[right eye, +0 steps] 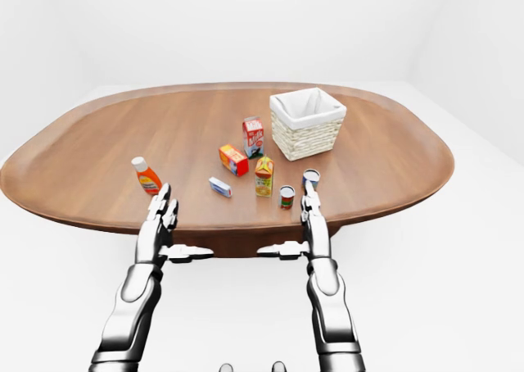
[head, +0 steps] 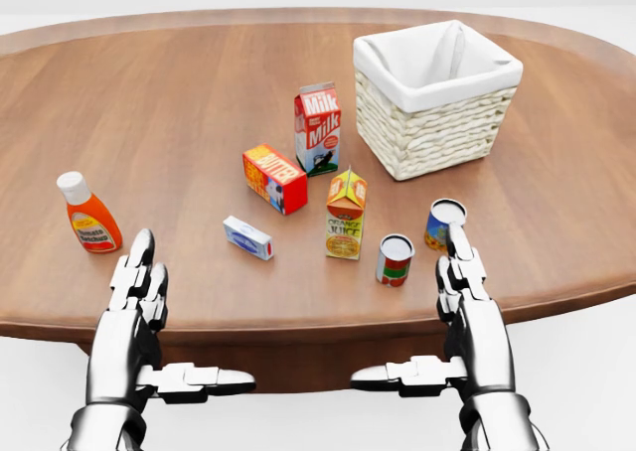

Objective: Pick up the alphabet soup and the tomato sauce, and put them in the basket.

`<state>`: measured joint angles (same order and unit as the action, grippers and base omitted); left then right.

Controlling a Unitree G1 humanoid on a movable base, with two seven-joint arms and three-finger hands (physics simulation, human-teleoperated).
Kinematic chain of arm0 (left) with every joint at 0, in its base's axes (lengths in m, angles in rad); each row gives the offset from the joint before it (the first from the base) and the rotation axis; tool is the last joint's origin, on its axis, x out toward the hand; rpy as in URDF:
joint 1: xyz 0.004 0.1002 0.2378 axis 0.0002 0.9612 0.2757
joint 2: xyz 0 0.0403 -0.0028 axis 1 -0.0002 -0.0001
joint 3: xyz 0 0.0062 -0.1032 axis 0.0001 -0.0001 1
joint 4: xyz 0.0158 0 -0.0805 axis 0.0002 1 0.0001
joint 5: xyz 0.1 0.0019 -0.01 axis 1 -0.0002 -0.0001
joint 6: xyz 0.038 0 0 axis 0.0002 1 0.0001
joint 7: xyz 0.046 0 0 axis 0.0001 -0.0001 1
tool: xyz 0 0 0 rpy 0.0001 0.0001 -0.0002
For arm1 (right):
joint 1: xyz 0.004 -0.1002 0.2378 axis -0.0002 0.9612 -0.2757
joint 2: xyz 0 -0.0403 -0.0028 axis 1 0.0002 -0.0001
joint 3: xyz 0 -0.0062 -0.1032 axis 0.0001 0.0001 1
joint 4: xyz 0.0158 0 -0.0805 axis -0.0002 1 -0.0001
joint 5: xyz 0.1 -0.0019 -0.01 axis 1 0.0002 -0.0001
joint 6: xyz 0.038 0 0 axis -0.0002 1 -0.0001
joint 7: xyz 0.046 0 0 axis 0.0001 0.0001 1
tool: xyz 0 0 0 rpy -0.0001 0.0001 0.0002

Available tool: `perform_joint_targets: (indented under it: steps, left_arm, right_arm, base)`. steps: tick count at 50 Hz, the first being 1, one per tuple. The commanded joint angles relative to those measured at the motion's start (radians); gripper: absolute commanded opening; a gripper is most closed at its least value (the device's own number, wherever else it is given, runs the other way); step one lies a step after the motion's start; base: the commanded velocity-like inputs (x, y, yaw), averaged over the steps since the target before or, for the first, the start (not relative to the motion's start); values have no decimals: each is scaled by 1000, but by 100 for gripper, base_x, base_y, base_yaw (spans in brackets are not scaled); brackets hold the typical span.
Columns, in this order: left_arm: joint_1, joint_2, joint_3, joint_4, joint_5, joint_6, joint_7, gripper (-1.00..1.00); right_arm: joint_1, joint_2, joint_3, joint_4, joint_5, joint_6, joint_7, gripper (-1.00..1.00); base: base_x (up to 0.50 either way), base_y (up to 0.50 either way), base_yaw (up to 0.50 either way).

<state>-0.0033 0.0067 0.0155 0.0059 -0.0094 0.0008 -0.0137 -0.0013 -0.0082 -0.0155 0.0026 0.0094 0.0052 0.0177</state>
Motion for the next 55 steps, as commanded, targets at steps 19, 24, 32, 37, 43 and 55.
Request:
perform_joint_targets:
  steps: [19,24,32,37,43,55]
  left_arm:
    - [35,8,24,-100,15,-61,10,100]
    - [61,9,28,-190,54,-88,32,100]
    - [84,5,29,-278,100,-88,49,100]
    - [91,4,30,-302,117,-88,54,100]
    - [101,3,30,-338,136,-88,58,100]
    - [110,0,34,-384,161,-88,69,100]
  right_arm:
    - [56,-4,-22,-129,1,-80,12,100]
    - [82,1,-18,-187,-14,-92,0,100]
    - [86,4,-27,-228,-7,-92,-21,100]
    - [91,7,-29,-255,5,-92,-28,100]
    - [104,7,-24,-282,-2,-92,-27,100]
    - [109,9,-27,-312,6,-92,-32,100]
  base:
    - [0,0,0]
    - [0,0,0]
    - [0,0,0]
    - [0,0,0]
    - [0,0,0]
    - [0,0,0]
